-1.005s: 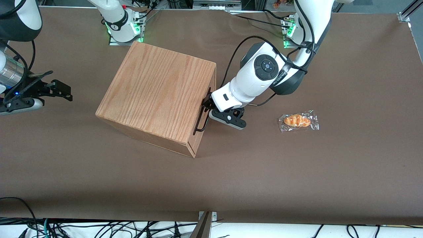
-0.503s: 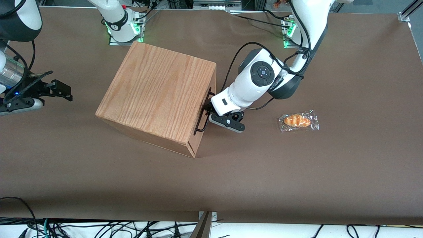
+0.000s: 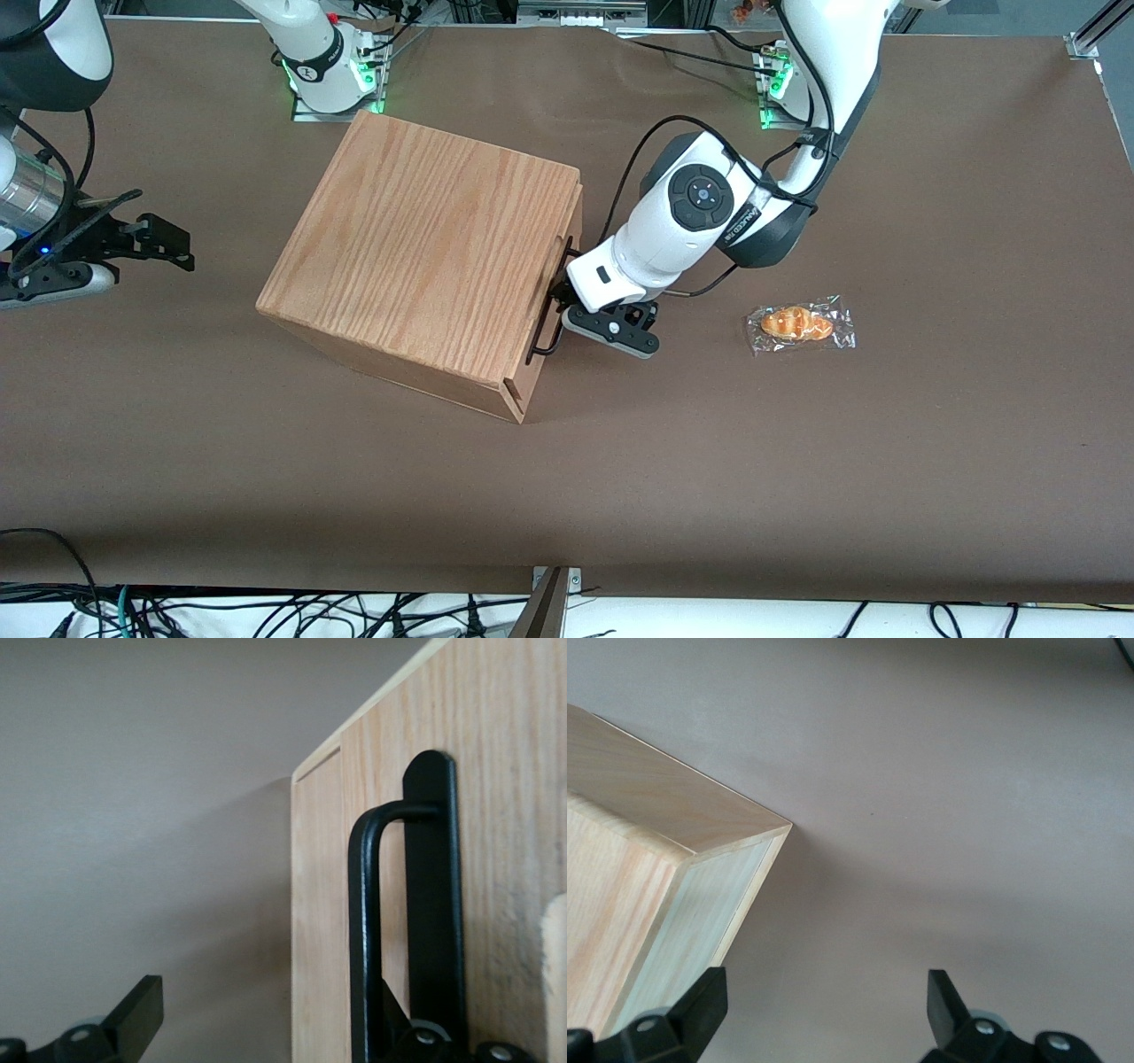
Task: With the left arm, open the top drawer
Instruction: 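Pull the handle with the left gripper, sliding the drawer out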
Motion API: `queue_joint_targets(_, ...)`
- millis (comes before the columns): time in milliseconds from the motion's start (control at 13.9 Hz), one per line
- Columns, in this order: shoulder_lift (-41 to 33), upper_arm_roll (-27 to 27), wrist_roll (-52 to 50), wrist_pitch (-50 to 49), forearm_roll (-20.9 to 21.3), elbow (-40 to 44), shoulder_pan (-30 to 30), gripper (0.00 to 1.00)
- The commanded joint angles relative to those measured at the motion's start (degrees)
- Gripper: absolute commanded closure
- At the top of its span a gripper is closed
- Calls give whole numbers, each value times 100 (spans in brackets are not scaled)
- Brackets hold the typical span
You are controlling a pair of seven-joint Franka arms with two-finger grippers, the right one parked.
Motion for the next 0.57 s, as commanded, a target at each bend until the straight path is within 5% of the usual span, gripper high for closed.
queue_joint_targets(0, -21, 48, -91, -351, 437, 29, 127, 0)
queue_joint_targets(503, -161, 57, -48, -791, 569, 29, 338, 0)
